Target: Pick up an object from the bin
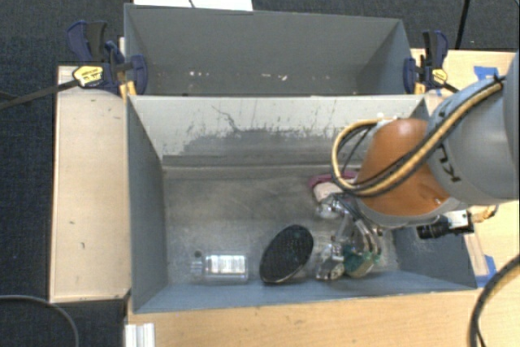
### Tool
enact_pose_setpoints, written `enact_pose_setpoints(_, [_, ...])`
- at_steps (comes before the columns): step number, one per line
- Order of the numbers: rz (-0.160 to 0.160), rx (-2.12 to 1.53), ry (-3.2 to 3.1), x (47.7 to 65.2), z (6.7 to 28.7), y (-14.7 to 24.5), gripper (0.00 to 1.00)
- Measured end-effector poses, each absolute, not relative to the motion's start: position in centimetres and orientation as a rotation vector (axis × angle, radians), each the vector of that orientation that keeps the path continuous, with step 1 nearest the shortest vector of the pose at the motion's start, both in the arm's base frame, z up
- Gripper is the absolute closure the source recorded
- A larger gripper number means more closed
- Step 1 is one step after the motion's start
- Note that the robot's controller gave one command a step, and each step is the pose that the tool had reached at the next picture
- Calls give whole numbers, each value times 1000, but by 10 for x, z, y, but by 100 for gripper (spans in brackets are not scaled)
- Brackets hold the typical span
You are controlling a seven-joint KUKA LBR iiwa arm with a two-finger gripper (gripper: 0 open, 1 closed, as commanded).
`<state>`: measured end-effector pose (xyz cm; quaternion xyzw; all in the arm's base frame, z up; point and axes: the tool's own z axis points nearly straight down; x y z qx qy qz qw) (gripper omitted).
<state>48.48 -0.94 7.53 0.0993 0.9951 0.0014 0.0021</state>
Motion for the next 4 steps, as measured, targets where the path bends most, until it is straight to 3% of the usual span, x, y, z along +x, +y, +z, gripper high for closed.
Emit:
enact_pose_setpoints(1, [6,466,3101,477,126,39,0])
enact_pose_setpoints(2, [3,406,3107,480,71,61,0])
enact_pose_setpoints(3, [4,409,3099,483,75,60,100])
enact_pose_setpoints(4, [4,324,3114,514,228,56,100])
